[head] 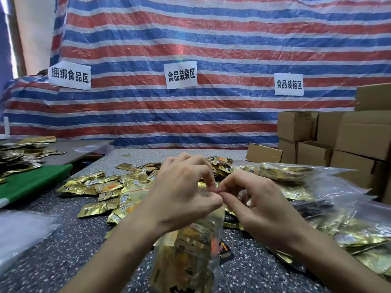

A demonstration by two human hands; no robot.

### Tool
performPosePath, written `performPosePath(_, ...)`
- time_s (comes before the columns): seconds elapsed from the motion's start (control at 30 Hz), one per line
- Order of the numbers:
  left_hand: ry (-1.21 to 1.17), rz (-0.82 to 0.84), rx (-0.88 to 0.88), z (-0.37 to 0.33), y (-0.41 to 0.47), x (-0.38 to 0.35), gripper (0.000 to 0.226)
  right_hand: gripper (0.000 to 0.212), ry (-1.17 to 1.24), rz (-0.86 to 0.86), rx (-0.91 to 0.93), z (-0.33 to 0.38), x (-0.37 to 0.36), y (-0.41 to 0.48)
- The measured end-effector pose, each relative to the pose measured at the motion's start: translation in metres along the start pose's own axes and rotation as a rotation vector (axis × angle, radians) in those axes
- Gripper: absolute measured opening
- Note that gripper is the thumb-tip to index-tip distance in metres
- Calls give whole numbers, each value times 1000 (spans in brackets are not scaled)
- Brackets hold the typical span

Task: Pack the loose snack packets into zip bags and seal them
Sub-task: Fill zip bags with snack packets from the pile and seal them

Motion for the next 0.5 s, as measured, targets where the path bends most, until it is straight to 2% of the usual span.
performPosePath(0.13, 80, 5, -25, -4, -2, 3, 14, 4, 5, -14, 6, 2, -1, 0)
performPosePath(0.33, 150, 45, -38, -5, -2, 7, 16, 3, 6, -27, 17, 6, 0, 0)
performPosePath(0.5, 166, 14, -19, -1, -4, 8, 20, 9, -1, -25, -1, 6, -1, 0)
Point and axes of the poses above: each hand's wrist, its own y-axis towards the middle knuckle, its own x-axis out of the back of the hand, z = x × y, the point moved 8 cm from there along y, towards the middle knuckle, and after that the axes turned 3 degrees about -x, right-handed, at the moved point
